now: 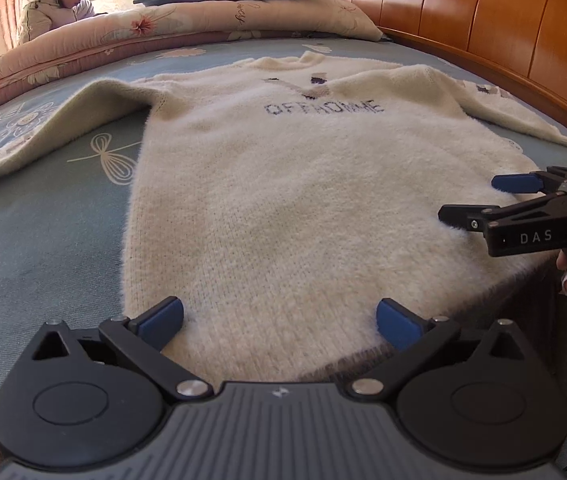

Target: Fold clothes

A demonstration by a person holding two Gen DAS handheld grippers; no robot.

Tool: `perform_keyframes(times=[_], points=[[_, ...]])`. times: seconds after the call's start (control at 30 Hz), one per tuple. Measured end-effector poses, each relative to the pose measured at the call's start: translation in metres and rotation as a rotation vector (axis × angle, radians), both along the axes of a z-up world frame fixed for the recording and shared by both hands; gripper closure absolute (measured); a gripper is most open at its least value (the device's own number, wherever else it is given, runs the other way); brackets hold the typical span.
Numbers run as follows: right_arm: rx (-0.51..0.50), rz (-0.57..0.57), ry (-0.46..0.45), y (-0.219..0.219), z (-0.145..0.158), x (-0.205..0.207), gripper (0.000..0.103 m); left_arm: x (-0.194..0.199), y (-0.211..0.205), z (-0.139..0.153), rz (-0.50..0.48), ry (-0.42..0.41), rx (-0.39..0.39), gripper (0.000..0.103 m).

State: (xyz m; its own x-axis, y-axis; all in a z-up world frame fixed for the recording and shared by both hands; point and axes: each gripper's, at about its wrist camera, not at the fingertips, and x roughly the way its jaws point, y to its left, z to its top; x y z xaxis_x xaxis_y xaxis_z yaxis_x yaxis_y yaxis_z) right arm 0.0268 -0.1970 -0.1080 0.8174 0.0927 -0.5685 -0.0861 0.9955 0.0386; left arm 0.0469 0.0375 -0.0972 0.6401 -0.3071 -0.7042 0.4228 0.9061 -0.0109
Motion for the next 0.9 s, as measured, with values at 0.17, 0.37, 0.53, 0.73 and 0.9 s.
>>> perform_keyframes(times=[0.17,0.37,0.53,0.73,0.9], points=[[0.059,0.012,-0.023,-0.007,0.007,-0.005,0.000,0.016,-0.013,0.015,-0.022,-0.041,-0.047,0.001],[0.104,-0.119,0.006,-0.039,-0.003,-0.017,0.000,0.029,-0.024,-0.007,0.059,-0.004,-0.029,0.001],[0.154,-0.278,0.010,-0.075,-0.005,-0.032,0.000,0.026,-0.020,-0.009,0.062,-0.012,-0.045,0.001],[0.177,-0.258,-0.059,-0.077,0.014,-0.014,0.000,0.034,-0.020,-0.007,0.087,0.013,-0.063,0.001],[0.205,-0.251,-0.005,-0.082,0.002,0.017,0.000,0.035,-0.018,-0.006,0.112,0.023,-0.088,0.001]])
